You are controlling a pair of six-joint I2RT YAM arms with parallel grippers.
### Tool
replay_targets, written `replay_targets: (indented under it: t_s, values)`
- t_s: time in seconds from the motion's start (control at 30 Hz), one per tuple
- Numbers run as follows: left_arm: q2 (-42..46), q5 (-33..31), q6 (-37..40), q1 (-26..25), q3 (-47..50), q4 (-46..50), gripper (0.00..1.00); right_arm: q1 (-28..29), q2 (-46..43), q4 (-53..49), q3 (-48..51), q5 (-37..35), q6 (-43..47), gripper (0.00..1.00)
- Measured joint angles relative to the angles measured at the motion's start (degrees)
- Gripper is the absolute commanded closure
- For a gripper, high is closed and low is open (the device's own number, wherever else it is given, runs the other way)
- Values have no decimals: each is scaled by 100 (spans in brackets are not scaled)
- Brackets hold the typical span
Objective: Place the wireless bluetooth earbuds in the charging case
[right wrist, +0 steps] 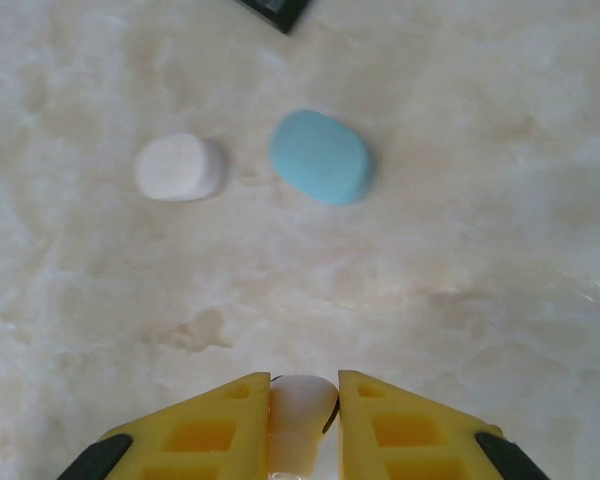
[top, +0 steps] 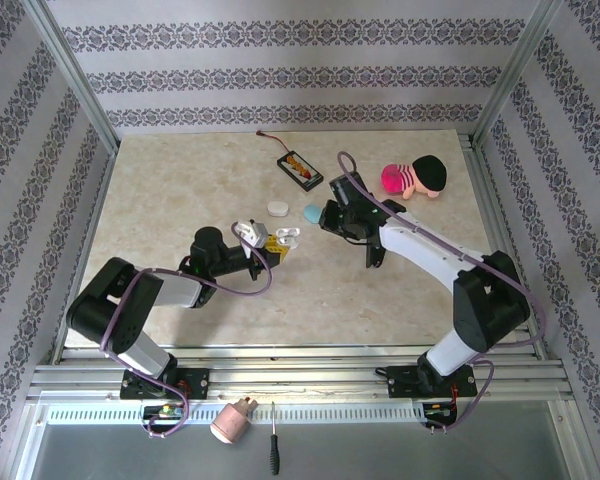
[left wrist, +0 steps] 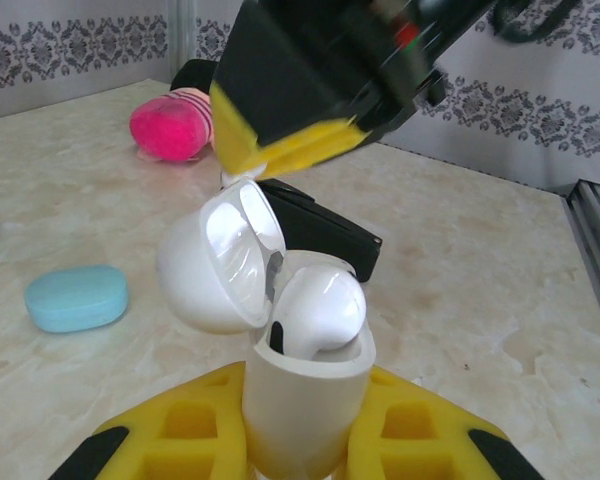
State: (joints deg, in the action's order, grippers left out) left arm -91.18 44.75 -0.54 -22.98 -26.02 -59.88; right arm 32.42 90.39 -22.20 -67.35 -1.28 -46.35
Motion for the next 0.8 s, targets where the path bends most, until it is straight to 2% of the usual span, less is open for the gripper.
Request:
replay_targets:
  t_s: [0.3,0.47,0.8]
  values:
    - [-90,-520,-103,20,-144,122,100,765,-337,9,-286,-715,848,81]
    - [-28,-743,-103,20,-166,326,100,911,-337,11,-299,-796,999,82]
    - [-11,-778,-144,24,-173,378,100,1097,-136,39,-417,-835,1073,82]
